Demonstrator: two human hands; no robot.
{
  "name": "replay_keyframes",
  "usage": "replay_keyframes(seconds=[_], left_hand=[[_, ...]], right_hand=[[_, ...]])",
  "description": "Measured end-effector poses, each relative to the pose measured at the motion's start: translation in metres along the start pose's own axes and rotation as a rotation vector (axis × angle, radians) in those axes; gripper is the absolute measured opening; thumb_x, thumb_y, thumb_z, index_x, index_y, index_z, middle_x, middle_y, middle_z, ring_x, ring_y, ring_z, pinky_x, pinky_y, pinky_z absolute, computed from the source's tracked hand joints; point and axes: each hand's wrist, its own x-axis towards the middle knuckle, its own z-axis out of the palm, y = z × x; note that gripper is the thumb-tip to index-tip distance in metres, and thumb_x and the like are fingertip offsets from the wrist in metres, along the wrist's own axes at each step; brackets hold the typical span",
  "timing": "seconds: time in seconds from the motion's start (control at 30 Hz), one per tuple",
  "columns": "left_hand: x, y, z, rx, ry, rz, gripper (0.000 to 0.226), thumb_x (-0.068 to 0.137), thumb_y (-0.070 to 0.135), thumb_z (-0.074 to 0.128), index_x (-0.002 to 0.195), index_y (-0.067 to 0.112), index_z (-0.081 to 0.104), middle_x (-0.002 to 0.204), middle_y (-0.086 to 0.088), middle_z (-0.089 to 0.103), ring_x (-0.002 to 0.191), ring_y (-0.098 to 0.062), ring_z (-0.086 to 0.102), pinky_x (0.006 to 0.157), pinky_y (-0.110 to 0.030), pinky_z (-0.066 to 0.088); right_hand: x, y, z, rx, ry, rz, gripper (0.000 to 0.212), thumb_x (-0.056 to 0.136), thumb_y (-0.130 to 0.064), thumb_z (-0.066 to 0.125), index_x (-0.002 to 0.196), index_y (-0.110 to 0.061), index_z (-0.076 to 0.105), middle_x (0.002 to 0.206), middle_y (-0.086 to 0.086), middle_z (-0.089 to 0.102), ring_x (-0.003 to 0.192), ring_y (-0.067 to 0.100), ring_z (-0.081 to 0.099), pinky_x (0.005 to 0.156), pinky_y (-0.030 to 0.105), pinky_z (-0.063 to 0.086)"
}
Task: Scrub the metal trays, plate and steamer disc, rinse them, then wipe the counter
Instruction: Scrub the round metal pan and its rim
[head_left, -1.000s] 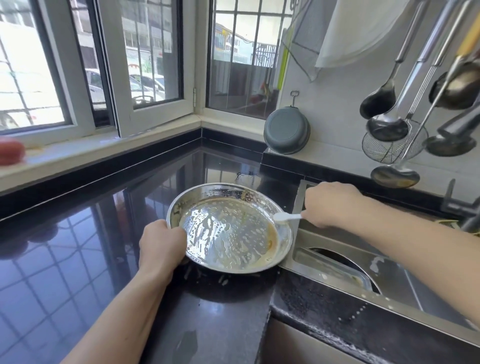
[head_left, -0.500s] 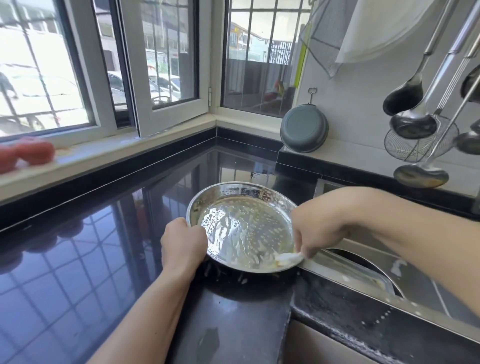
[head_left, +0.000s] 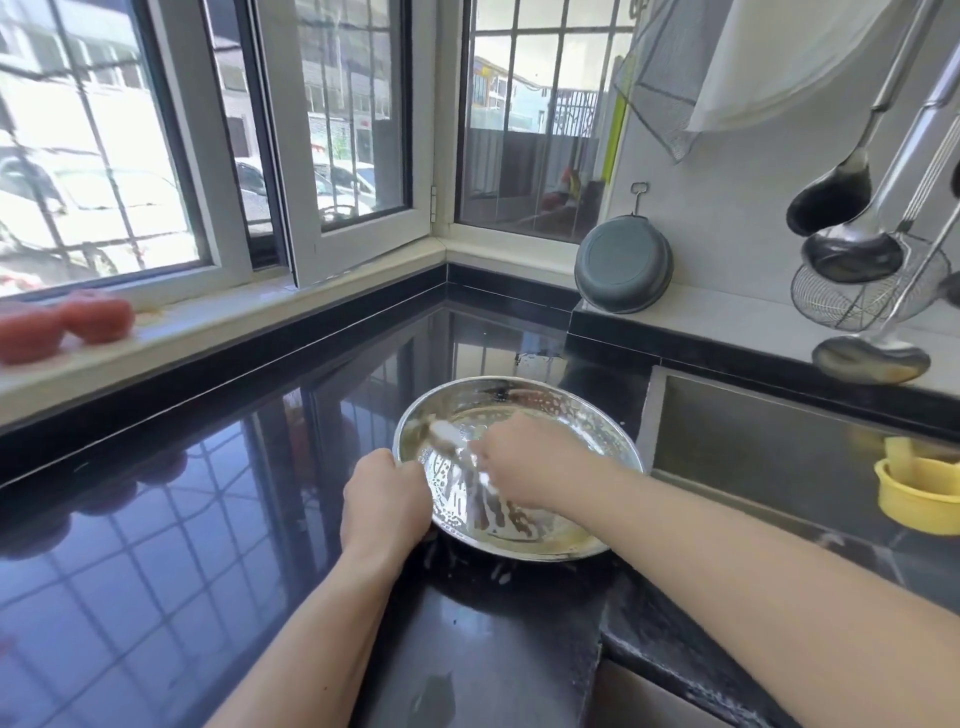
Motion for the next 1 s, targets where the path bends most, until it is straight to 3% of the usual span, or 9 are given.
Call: replay_keyframes(seconds=[0.13, 0.27, 0.43, 0.5, 0.57, 0.67, 0.8, 0.9, 1.0], left_hand=[[-0.002, 0.002, -0.002, 0.012, -0.021, -0.006, 0.029, 0.086, 0.003, 0.047, 0.064, 0.013, 0.031, 0.064, 0.0, 0.038, 0.057, -0.02, 0.029, 0.052, -0.031, 0.023], [-0.002, 0.003, -0.002, 0.0, -0.023, -0.013, 0.028, 0.086, 0.003, 0.048, 0.066, 0.013, 0.031, 0.064, 0.001, 0.038, 0.058, -0.02, 0.029, 0.053, -0.031, 0.024], [0.001, 0.0, -0.001, 0.001, -0.032, -0.015, 0.025, 0.086, 0.006, 0.049, 0.066, 0.013, 0.034, 0.066, -0.001, 0.041, 0.059, -0.021, 0.032, 0.056, -0.031, 0.029], [0.001, 0.0, -0.002, 0.007, -0.03, -0.008, 0.027, 0.087, 0.007, 0.05, 0.065, 0.013, 0.035, 0.065, 0.0, 0.042, 0.059, -0.021, 0.033, 0.055, -0.031, 0.029], [0.001, 0.0, -0.002, 0.01, -0.027, -0.006, 0.029, 0.09, 0.008, 0.049, 0.065, 0.013, 0.036, 0.066, 0.0, 0.042, 0.058, -0.021, 0.035, 0.054, -0.032, 0.029], [0.002, -0.002, -0.001, 0.02, -0.015, -0.015, 0.029, 0.093, 0.011, 0.047, 0.067, 0.012, 0.036, 0.069, -0.002, 0.043, 0.059, -0.022, 0.036, 0.056, -0.033, 0.029], [0.005, -0.003, 0.001, 0.007, -0.006, -0.012, 0.031, 0.089, 0.009, 0.05, 0.065, 0.013, 0.031, 0.065, 0.0, 0.038, 0.058, -0.022, 0.031, 0.054, -0.032, 0.025], [0.005, -0.003, 0.001, 0.005, -0.011, -0.011, 0.03, 0.088, 0.008, 0.05, 0.064, 0.013, 0.032, 0.063, 0.0, 0.038, 0.057, -0.021, 0.03, 0.053, -0.032, 0.024], [0.004, -0.002, 0.001, 0.012, -0.02, -0.011, 0.028, 0.087, 0.005, 0.049, 0.065, 0.013, 0.034, 0.064, -0.001, 0.04, 0.057, -0.021, 0.031, 0.053, -0.032, 0.025]], right_hand=[[0.008, 0.028, -0.011, -0.135, 0.031, 0.218, 0.042, 0.092, -0.004, 0.049, 0.131, -0.02, 0.051, 0.105, 0.006, 0.059, 0.097, 0.029, 0.062, 0.078, 0.041, 0.053], [0.009, 0.037, -0.019, -0.083, 0.008, 0.361, 0.034, 0.092, -0.007, 0.05, 0.124, -0.014, 0.06, 0.115, 0.007, 0.06, 0.103, 0.03, 0.061, 0.088, 0.042, 0.054], [0.022, 0.019, -0.007, 0.197, -0.129, 0.102, 0.032, 0.103, -0.02, 0.05, 0.13, -0.021, 0.066, 0.107, 0.004, 0.068, 0.065, 0.016, 0.054, 0.053, 0.027, 0.044], [0.013, 0.007, -0.007, 0.29, -0.178, -0.025, 0.034, 0.104, -0.027, 0.051, 0.135, -0.027, 0.065, 0.108, 0.001, 0.072, 0.07, 0.019, 0.062, 0.063, 0.029, 0.052], [-0.001, -0.002, -0.009, 0.249, -0.204, -0.105, 0.035, 0.104, -0.027, 0.051, 0.137, -0.028, 0.064, 0.119, -0.003, 0.071, 0.098, 0.023, 0.066, 0.088, 0.035, 0.054], [-0.024, 0.0, -0.018, 0.206, -0.303, -0.151, 0.034, 0.101, -0.029, 0.054, 0.132, -0.028, 0.068, 0.121, -0.005, 0.07, 0.112, 0.025, 0.063, 0.096, 0.038, 0.051], [-0.059, 0.017, -0.047, 0.072, -0.48, -0.099, 0.037, 0.097, -0.027, 0.062, 0.134, -0.026, 0.067, 0.129, -0.01, 0.067, 0.107, 0.02, 0.065, 0.096, 0.035, 0.053], [-0.069, 0.04, -0.062, -0.205, -0.486, 0.085, 0.022, 0.096, -0.016, 0.059, 0.113, -0.013, 0.072, 0.099, 0.0, 0.069, 0.076, 0.02, 0.059, 0.07, 0.028, 0.051], [-0.057, 0.065, -0.054, -0.336, -0.349, 0.289, 0.017, 0.087, -0.004, 0.05, 0.076, -0.017, 0.051, 0.079, 0.002, 0.053, 0.07, 0.022, 0.054, 0.068, 0.033, 0.049]])
